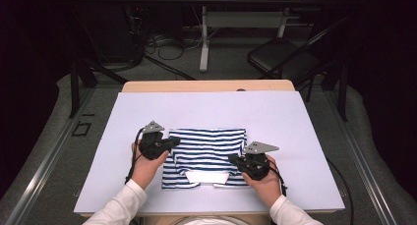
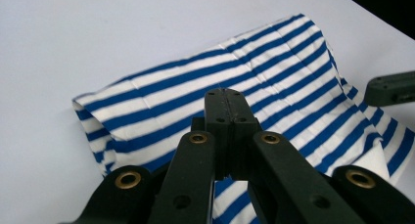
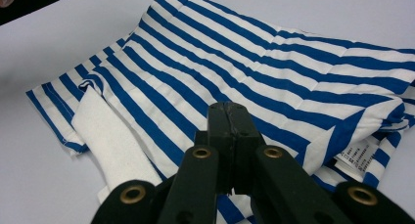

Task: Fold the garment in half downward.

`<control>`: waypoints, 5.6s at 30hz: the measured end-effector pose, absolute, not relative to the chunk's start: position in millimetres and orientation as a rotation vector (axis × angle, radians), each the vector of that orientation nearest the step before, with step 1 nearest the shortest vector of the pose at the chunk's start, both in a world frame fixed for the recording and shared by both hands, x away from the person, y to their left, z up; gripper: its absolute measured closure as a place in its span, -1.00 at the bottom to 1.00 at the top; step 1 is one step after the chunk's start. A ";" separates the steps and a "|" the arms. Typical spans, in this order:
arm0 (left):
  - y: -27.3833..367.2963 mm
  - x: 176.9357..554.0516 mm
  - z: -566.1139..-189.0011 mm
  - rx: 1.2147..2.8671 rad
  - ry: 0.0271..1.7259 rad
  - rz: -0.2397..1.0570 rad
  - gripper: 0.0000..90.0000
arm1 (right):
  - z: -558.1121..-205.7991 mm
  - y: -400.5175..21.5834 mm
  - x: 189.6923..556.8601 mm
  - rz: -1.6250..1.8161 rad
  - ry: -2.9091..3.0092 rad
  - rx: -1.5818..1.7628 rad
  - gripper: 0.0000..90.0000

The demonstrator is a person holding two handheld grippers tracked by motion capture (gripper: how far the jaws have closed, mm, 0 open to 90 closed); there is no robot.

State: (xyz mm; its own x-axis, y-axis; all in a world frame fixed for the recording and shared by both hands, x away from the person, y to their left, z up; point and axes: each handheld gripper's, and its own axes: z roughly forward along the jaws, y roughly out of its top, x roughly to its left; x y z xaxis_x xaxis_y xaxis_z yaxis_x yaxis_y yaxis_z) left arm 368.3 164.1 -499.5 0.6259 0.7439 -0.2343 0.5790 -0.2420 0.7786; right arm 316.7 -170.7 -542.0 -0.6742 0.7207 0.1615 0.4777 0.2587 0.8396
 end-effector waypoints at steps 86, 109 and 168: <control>174.6 451.6 -552.6 2.030 1.300 0.330 0.32 | -542.3 -171.1 317.9 1.369 2.271 1.097 1.00; 165.2 445.1 -556.6 2.092 1.247 0.358 0.73 | -541.9 -170.9 317.4 1.374 2.269 1.094 1.00; 178.9 444.0 -551.2 1.967 1.269 0.276 0.93 | -538.6 -79.0 306.4 1.408 2.431 0.858 -0.52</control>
State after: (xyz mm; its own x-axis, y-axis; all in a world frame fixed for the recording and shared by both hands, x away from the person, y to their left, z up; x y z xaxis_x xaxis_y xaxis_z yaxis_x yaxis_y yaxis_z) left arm 444.0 178.9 -551.2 0.4814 0.8501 -0.2134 0.6846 -0.2127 0.6972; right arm 306.4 -79.0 -538.6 -0.8102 0.5758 0.1095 0.3814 0.3761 0.8444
